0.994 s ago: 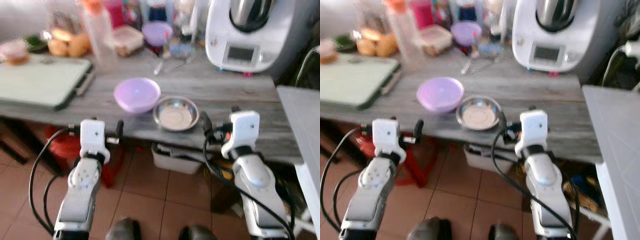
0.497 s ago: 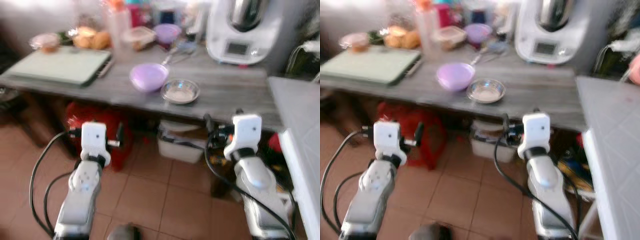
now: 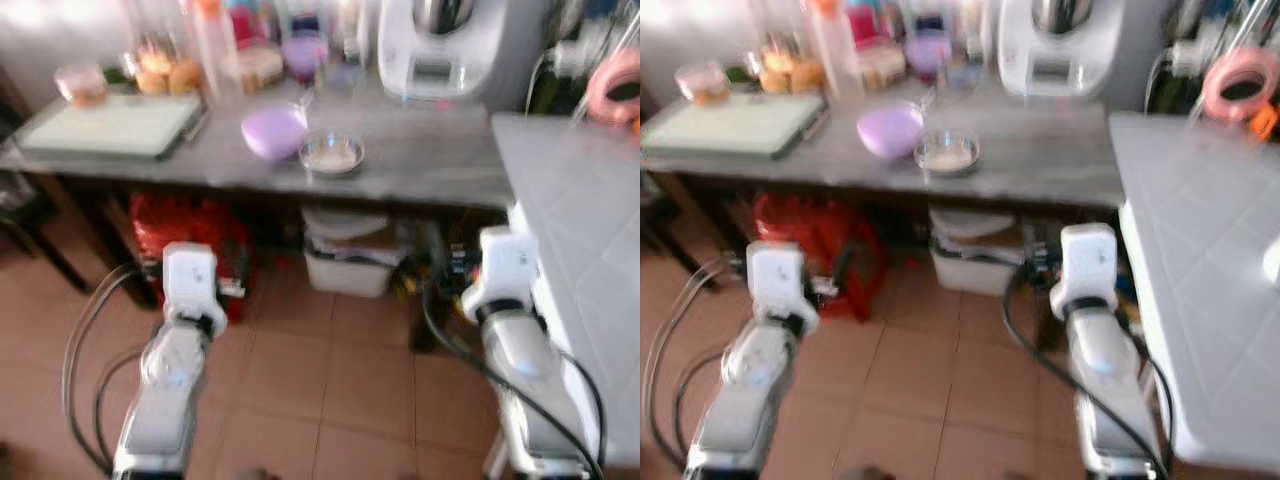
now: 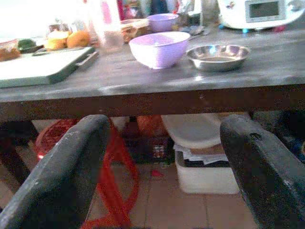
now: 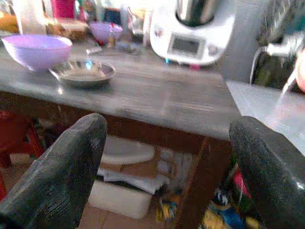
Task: Setting the table
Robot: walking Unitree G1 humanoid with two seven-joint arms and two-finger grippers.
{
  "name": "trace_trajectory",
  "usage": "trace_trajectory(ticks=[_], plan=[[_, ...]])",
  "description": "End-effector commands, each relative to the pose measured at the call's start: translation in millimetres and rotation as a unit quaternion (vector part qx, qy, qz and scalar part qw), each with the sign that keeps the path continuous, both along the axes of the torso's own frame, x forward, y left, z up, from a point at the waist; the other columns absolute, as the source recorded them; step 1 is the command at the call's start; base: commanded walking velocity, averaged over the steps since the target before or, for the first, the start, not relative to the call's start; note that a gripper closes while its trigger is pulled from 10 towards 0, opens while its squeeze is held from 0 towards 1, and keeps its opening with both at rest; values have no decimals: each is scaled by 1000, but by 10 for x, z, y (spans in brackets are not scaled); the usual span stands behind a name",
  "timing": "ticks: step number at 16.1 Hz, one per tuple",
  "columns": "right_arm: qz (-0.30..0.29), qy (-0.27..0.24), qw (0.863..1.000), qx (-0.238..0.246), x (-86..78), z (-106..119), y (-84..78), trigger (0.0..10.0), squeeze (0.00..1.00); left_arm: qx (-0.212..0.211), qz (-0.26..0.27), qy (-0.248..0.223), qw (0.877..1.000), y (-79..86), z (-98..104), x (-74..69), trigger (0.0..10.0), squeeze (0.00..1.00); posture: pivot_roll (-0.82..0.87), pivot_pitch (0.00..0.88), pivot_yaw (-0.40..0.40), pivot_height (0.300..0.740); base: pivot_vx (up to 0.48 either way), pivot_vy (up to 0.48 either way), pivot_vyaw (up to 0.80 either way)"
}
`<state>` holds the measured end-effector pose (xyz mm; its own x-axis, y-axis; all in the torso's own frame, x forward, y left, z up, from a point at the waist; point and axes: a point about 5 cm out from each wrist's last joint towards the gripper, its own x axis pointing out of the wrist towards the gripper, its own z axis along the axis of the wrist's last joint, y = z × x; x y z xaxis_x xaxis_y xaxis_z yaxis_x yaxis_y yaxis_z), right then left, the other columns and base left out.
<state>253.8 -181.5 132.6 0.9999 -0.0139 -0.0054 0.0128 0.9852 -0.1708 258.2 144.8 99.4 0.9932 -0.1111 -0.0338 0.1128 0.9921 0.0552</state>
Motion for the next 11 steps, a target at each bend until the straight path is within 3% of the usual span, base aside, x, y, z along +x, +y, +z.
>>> trace_trajectory(ticks=[1, 10, 11], plan=[[1, -9, 1000, 2, 13, 45, 25, 10000, 0, 4, 2, -3, 1000, 40, 22, 11, 10000, 0, -45, 0, 34, 740, 0, 0, 0], [1, -9, 1000, 2, 13, 45, 25, 10000, 0, 4, 2, -3, 1000, 40, 22, 11, 10000, 0, -45, 0, 34, 740, 0, 0, 0], [4, 22, 1000, -3, -156, -60, 74, 10000, 0, -25, -42, -8, 999, -90, 20, 12, 10000, 0, -104, 0, 37, 740, 0, -435, 0]])
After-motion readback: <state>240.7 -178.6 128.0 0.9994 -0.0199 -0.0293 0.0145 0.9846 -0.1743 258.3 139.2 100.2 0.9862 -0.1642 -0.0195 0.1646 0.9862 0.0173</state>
